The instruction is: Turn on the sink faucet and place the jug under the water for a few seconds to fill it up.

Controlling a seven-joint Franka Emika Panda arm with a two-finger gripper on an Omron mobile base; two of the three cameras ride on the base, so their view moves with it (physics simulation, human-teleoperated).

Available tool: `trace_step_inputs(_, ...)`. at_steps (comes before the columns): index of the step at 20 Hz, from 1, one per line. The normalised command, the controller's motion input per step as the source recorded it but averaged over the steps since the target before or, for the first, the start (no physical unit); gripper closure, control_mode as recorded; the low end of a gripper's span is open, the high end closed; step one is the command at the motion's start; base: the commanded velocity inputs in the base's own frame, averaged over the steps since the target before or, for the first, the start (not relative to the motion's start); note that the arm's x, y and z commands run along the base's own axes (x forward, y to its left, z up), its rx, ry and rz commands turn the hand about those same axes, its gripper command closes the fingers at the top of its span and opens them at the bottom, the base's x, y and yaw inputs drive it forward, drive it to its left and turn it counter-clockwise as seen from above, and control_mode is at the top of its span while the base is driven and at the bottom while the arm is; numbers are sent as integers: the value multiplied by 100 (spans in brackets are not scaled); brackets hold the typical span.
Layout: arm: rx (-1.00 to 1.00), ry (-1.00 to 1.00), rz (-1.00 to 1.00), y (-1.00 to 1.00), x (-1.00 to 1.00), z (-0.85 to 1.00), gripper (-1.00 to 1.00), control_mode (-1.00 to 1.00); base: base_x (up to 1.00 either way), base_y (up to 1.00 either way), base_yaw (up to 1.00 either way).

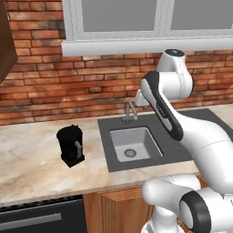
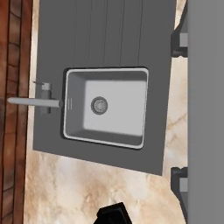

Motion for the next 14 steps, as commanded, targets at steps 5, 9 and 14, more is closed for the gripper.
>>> trace_step_inputs(5,0,0,0,0,0,0,-100,100,0,0,0)
trace_step_inputs(9,4,-6,6,-50,12,-52,-100,-100,0,0,0)
trace_step_inputs(14,3,-36,42,-34,44,-90,-100,-100,0,0,0)
